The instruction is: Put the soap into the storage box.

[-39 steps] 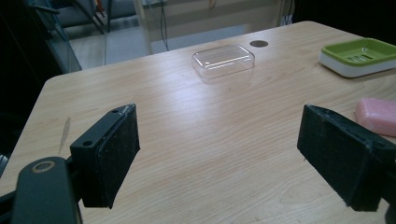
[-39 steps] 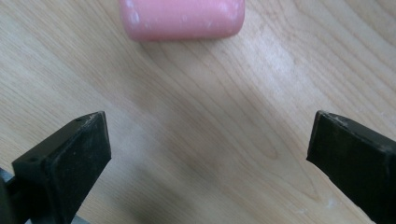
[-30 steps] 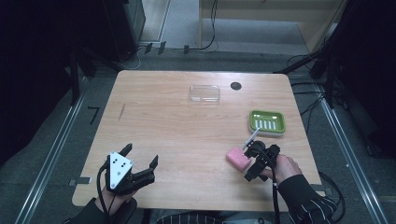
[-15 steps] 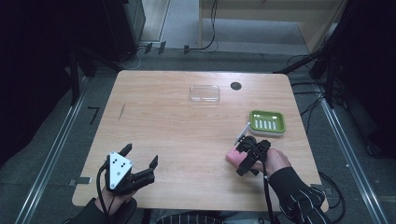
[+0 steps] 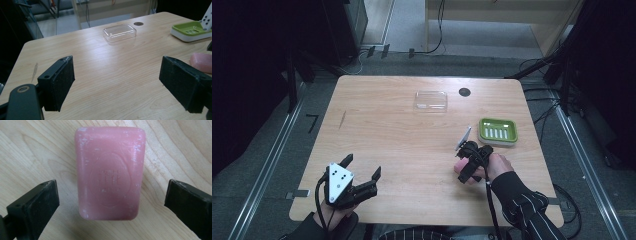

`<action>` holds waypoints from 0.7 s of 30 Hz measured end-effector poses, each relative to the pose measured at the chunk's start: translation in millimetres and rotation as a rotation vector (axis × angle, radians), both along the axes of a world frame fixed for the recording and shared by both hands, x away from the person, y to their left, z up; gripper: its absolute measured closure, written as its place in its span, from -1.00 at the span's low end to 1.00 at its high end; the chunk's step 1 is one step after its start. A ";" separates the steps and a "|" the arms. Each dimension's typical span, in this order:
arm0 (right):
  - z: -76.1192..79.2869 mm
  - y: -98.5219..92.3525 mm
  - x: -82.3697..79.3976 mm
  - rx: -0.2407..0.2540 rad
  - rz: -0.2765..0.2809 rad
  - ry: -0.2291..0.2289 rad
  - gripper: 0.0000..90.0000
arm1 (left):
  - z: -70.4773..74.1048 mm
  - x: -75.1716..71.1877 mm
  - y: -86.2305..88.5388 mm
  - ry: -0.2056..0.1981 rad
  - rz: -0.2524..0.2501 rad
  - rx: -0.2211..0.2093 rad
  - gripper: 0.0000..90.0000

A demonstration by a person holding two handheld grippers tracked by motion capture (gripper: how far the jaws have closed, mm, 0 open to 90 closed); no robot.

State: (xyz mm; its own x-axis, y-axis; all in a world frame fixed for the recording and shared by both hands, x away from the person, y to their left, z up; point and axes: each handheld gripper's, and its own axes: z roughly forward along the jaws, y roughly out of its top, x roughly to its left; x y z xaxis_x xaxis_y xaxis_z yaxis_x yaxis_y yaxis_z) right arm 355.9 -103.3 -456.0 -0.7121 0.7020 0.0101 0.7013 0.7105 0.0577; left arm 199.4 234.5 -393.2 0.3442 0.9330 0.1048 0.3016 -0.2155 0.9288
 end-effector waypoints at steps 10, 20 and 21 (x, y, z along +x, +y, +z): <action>-5.6 5.3 4.5 -0.010 0.010 -0.013 -1.00 | 0.0 0.1 0.0 0.000 -0.002 0.002 -0.70; -10.8 7.0 5.5 -0.022 0.023 -0.004 -0.84 | 0.1 0.1 -0.3 0.000 -0.003 0.003 -0.70; -11.4 7.1 5.6 -0.022 0.026 -0.002 -0.80 | 0.2 0.0 -0.1 0.000 -0.003 0.002 -0.70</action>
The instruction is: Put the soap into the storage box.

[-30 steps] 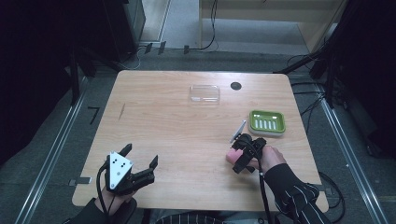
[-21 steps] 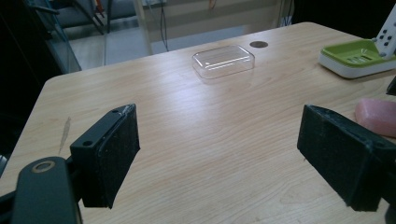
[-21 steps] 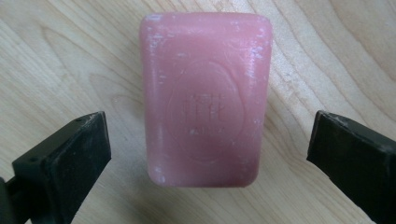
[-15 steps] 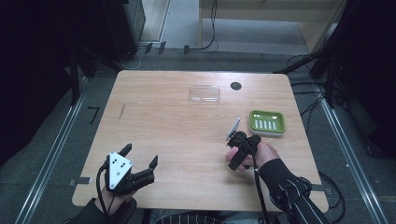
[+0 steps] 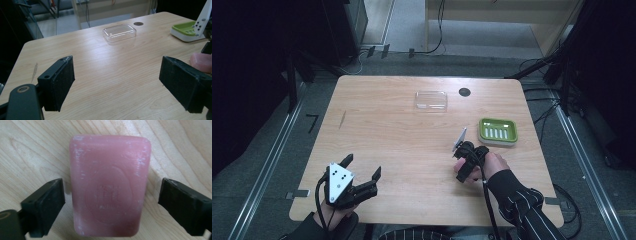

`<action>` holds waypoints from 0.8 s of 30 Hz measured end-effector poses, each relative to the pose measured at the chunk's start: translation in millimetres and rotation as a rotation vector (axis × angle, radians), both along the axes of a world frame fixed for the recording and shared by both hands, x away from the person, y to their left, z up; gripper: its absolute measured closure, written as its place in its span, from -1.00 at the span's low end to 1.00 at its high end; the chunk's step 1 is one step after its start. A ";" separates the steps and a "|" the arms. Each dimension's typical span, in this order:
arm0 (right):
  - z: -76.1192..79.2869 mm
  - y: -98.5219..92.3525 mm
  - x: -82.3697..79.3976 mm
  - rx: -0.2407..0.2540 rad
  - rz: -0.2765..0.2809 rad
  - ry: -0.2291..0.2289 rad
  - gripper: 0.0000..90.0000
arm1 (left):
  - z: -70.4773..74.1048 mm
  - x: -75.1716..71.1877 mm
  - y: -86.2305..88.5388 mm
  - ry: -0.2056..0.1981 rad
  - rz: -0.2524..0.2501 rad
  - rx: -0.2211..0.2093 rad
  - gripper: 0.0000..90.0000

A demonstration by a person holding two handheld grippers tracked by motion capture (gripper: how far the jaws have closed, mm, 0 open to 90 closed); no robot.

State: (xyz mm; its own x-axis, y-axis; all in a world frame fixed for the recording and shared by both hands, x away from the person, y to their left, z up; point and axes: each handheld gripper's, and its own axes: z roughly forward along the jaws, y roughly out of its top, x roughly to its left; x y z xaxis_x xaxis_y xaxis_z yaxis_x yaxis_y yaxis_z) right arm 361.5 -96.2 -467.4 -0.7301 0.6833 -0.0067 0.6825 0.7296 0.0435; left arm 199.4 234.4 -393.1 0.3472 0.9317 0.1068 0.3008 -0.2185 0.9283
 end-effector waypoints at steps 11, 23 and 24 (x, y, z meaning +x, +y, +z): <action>-0.8 1.2 -0.7 -0.003 0.010 -0.013 -0.51 | -0.3 0.3 -0.2 -0.002 0.000 -0.003 -0.70; 2.8 3.1 -2.9 0.004 0.034 -0.007 -0.16 | -0.3 0.2 -0.2 -0.001 0.002 -0.003 -0.70; 2.8 3.1 -2.9 0.004 0.034 -0.007 -0.16 | -0.3 0.3 -0.2 -0.001 0.001 -0.002 -0.70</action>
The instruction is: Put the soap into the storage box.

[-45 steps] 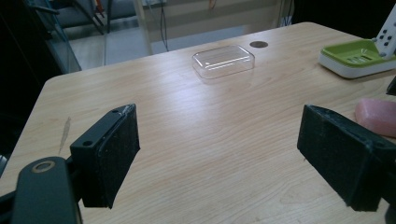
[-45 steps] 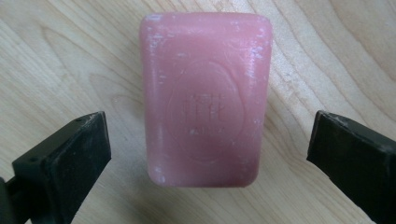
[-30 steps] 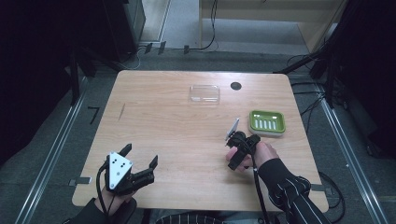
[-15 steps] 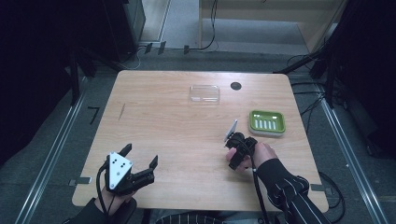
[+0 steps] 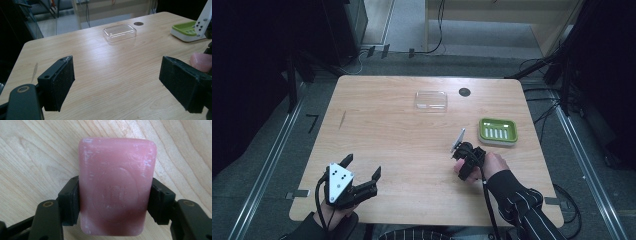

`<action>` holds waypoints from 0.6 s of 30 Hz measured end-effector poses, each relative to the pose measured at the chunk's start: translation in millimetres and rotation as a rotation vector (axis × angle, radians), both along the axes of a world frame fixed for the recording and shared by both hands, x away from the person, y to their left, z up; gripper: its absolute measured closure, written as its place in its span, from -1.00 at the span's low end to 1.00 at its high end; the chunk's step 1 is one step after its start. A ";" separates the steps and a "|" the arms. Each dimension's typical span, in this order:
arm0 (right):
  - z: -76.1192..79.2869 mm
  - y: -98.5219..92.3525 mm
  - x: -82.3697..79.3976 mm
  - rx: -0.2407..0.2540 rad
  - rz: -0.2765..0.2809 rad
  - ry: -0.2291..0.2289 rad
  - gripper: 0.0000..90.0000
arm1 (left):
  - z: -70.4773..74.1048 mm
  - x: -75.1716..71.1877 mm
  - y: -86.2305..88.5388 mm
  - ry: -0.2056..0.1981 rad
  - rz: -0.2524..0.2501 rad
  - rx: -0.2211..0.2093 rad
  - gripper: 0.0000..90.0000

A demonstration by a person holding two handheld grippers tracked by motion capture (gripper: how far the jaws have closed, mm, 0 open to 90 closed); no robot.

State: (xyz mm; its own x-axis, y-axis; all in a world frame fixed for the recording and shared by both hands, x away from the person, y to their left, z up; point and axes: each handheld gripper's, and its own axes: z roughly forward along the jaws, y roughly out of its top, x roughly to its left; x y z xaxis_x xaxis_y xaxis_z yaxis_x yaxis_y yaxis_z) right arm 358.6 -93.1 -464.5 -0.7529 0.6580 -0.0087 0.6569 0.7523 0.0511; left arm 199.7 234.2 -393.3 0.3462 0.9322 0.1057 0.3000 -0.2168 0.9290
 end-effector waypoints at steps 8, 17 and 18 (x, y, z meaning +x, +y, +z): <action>0.1 -0.4 0.8 -0.001 0.006 0.008 -0.14 | 0.0 -0.1 0.0 0.001 0.001 0.003 -0.70; 0.6 -0.3 0.2 -0.006 0.023 -0.009 -0.14 | 0.3 -0.3 -0.1 0.001 -0.001 0.004 -0.70; 0.8 -0.5 0.3 -0.009 0.027 -0.008 -0.14 | 0.3 -0.3 0.1 0.001 -0.002 0.004 -0.70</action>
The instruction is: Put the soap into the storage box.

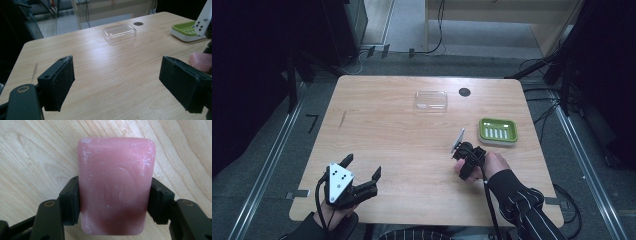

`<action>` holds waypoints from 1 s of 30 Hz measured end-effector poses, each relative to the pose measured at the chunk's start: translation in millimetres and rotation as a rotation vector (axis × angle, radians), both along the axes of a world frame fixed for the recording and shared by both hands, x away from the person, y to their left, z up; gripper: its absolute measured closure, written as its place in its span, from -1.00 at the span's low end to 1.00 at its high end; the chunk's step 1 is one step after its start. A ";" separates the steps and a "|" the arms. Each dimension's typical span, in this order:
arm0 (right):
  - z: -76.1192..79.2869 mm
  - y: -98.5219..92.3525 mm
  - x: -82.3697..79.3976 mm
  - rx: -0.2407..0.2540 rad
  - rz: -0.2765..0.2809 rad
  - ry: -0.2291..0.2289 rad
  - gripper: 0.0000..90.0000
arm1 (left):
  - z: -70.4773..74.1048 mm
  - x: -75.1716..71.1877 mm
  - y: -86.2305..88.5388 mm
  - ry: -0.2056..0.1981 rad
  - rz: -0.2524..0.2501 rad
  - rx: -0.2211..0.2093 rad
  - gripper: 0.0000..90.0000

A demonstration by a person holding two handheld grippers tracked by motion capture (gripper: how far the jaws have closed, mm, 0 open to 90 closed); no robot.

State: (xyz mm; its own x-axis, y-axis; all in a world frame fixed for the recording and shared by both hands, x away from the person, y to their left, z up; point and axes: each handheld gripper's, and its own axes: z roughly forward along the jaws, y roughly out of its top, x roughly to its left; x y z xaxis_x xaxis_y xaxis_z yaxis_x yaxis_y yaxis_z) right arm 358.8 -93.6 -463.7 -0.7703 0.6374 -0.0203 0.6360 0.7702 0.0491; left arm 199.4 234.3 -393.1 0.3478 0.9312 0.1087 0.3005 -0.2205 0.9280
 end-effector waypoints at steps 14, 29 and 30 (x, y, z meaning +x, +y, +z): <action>5.2 -5.3 -0.3 -0.020 0.057 0.010 -0.14 | 0.0 0.1 0.0 0.000 0.001 -0.001 -0.70; 13.5 -19.9 3.7 -0.036 0.089 0.005 -0.14 | 0.0 0.1 0.1 0.000 0.000 -0.001 -0.70; 13.9 -20.7 3.8 -0.038 0.089 0.006 -0.14 | 0.0 0.1 0.1 0.000 -0.001 -0.001 -0.70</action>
